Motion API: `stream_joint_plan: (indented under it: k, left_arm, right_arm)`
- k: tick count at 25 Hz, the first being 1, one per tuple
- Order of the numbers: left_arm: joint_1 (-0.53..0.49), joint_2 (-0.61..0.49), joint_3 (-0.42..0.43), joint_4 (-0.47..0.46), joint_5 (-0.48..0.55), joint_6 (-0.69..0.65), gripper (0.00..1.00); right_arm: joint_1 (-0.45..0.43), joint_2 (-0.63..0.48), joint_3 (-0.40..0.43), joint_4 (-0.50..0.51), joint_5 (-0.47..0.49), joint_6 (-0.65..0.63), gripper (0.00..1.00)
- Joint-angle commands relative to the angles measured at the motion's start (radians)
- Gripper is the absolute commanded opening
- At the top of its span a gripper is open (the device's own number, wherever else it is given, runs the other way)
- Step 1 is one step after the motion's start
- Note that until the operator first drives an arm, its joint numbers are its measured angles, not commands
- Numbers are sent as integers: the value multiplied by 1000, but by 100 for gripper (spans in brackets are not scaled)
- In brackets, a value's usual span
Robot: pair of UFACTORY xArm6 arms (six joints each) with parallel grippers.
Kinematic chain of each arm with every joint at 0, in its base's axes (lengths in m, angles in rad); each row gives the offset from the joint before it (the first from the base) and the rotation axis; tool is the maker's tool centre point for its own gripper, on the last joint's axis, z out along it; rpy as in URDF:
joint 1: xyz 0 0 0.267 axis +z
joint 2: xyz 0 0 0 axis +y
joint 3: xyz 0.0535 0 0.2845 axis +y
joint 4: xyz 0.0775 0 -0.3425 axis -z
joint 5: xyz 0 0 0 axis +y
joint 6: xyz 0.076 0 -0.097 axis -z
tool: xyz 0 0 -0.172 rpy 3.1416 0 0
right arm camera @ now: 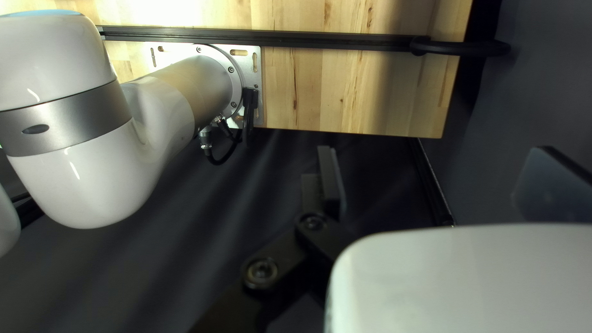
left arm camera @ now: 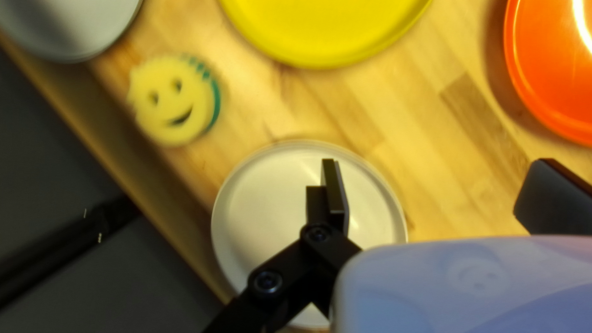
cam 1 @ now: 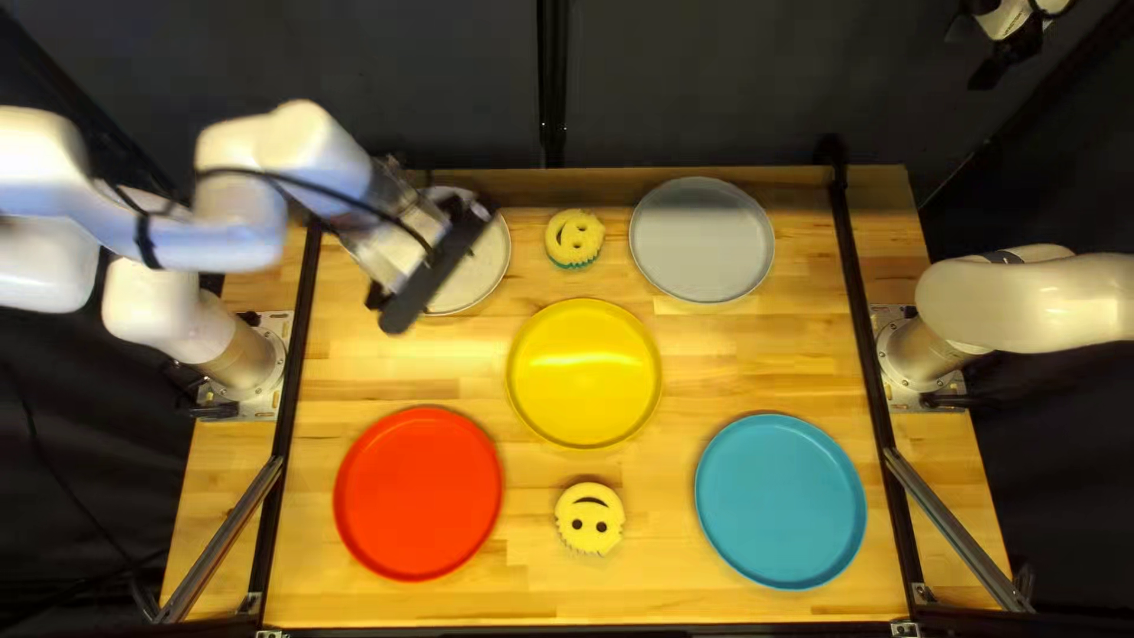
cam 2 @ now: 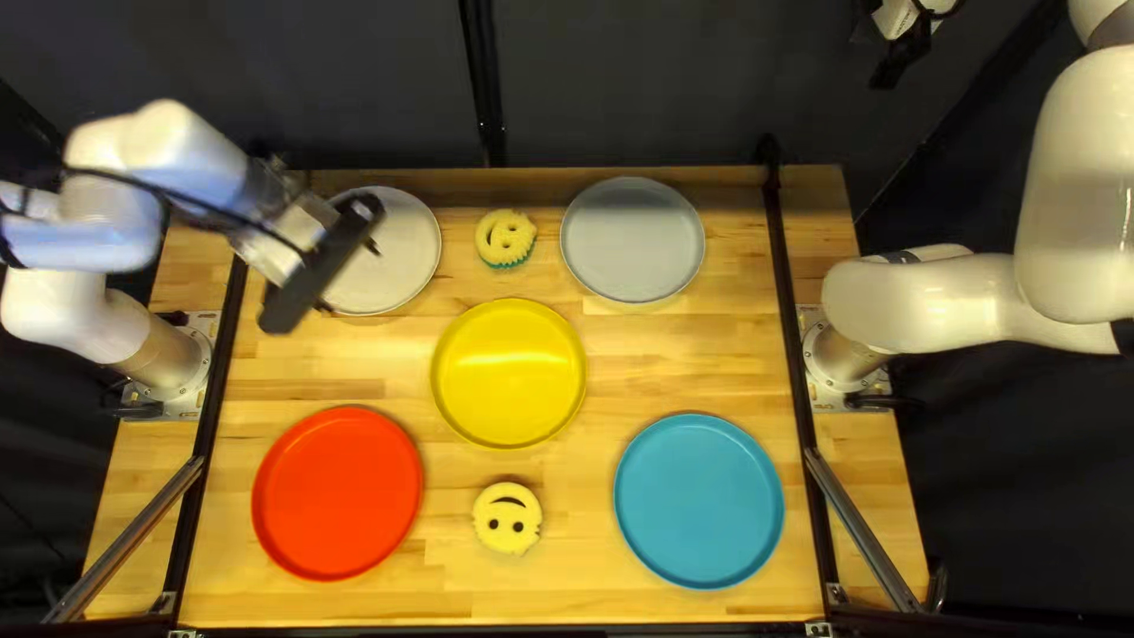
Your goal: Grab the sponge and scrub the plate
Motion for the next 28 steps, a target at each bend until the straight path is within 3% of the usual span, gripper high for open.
stream_joint_plan:
  k: [1,5,9,14,22,24,28]
  left_arm:
    - [-90,79,-41,49,-53,-59,100]
    - [-146,183,-83,40,-126,-67,100]
    - [-164,285,-150,-80,-126,58,100]
    - [-167,318,-166,-184,-114,187,100]
    - [-163,315,-167,-192,-100,198,100]
    - [-155,305,-190,-170,-51,143,100]
    - [-198,470,-313,-156,-55,100,100]
  right_arm:
    - [0,0,0,0,0,0,100]
    - [0,0,0,0,0,0,100]
    - [0,0,0,0,0,0,100]
    - [0,0,0,0,0,0,100]
    - [0,0,0,0,0,0,100]
    - [0,0,0,0,0,0,100]
    - [0,0,0,0,0,0,100]
